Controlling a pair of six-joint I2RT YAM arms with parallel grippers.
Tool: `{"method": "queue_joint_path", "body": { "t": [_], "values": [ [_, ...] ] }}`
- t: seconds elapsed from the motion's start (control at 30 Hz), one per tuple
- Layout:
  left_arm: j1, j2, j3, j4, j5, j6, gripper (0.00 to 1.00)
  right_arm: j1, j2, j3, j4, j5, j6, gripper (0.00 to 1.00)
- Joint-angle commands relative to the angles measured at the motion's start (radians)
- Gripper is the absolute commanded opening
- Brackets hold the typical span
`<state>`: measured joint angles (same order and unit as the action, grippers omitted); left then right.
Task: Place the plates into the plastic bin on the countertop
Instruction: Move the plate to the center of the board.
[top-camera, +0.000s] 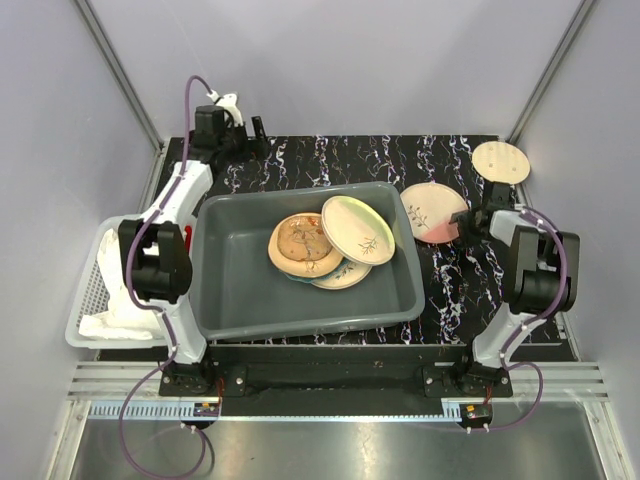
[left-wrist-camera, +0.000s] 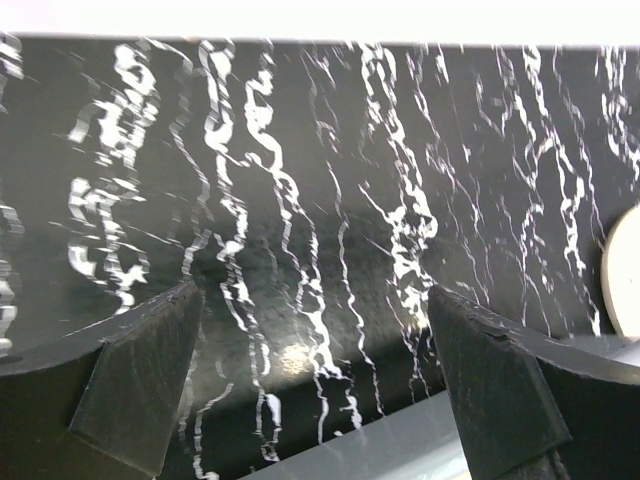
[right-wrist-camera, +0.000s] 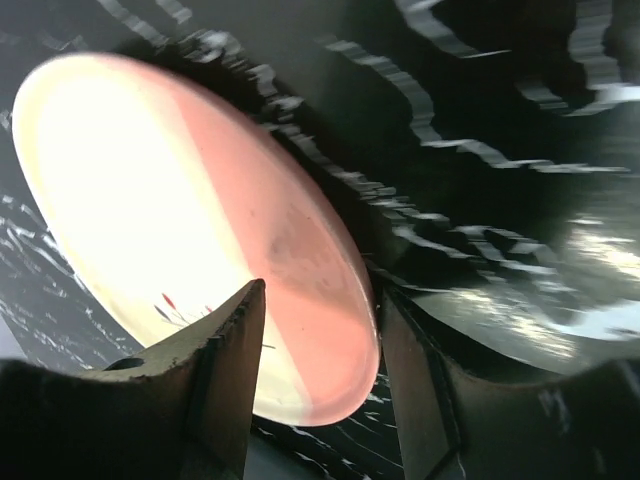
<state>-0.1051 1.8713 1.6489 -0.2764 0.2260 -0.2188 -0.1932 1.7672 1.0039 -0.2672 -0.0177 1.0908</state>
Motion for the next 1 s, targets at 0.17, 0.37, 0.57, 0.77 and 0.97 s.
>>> {"method": "queue_joint_path", "body": {
  "t": [0.17,0.37,0.57,0.77,0.97],
  "values": [
    [-0.025,-0.037,0.023,0.060,0.044,-0.022,0.99,0.055,-0.069,0.013,-0.056,-0.024,-0.074,0.62],
    [-0.027,-0.044,0.023,0.078,0.079,-0.053,0.99,0.080,-0.231,0.010,-0.006,-0.008,-0.233,0.66],
    [-0.045,-0.044,0.034,0.083,0.056,-0.057,0.99,0.092,-0.250,0.029,-0.020,0.053,-0.256,0.71],
    [-0.100,0.038,0.149,0.068,0.064,-0.040,0.99,0.017,-0.203,0.041,-0.082,0.042,-0.183,0.71],
    [-0.145,0.153,0.253,0.072,0.070,-0.063,0.99,-0.077,-0.244,-0.027,-0.084,0.027,-0.219,0.71]
  ]
}}
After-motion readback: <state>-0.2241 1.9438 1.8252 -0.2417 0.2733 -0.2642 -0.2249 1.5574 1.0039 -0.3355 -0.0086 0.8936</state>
